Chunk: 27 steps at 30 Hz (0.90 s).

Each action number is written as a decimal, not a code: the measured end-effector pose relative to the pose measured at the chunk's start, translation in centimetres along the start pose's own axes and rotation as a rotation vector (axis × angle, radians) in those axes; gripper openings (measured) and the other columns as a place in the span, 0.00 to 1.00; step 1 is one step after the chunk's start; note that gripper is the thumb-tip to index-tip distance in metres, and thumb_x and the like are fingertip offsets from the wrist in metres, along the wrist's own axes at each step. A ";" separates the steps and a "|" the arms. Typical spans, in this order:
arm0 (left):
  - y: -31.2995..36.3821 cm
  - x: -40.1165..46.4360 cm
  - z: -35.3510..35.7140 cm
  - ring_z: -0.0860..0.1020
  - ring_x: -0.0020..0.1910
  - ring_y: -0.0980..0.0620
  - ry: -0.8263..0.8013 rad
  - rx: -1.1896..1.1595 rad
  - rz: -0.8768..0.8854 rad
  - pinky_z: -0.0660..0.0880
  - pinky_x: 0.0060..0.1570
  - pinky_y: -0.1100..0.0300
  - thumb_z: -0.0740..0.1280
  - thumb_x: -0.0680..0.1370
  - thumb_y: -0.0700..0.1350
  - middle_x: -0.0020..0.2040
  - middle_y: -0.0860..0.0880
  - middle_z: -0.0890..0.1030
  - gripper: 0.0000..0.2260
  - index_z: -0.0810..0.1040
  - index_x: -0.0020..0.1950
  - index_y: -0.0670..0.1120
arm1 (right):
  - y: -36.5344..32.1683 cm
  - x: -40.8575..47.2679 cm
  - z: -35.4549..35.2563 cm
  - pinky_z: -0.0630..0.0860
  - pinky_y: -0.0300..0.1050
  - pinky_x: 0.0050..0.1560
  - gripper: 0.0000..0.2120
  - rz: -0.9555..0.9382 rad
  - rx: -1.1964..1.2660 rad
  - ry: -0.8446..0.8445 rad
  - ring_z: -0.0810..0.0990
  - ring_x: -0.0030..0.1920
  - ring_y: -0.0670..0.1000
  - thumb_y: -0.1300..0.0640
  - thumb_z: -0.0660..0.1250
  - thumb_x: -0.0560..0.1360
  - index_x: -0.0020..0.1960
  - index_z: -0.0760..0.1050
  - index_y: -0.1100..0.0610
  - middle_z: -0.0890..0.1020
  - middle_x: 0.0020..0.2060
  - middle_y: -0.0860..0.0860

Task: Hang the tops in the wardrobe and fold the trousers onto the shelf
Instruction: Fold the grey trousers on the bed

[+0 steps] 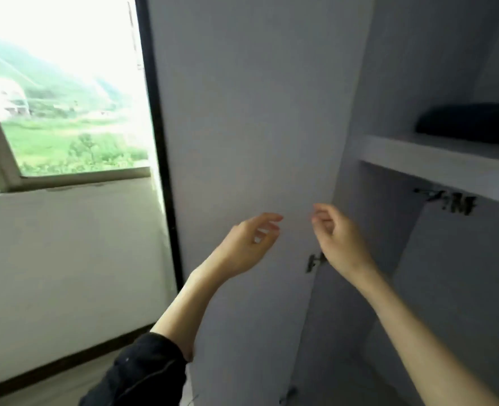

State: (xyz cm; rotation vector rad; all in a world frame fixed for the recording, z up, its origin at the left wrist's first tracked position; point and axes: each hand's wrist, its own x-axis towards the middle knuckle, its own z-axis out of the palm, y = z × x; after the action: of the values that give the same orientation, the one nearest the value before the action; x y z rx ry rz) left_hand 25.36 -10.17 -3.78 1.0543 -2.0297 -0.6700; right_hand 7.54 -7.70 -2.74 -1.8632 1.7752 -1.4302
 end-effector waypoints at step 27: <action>-32.0 -38.7 -22.4 0.78 0.51 0.55 0.848 -0.086 -1.265 0.72 0.47 0.66 0.59 0.80 0.44 0.53 0.54 0.79 0.10 0.75 0.59 0.53 | -18.5 -16.9 57.6 0.69 0.37 0.41 0.15 -0.336 0.084 -1.579 0.74 0.49 0.48 0.54 0.57 0.80 0.65 0.70 0.53 0.77 0.49 0.48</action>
State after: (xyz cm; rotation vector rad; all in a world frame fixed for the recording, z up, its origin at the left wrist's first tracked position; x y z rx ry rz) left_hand 72.91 3.18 -27.86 2.0795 -0.4579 -0.6807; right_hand 64.79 -14.71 -27.56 -2.1403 0.5752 0.1825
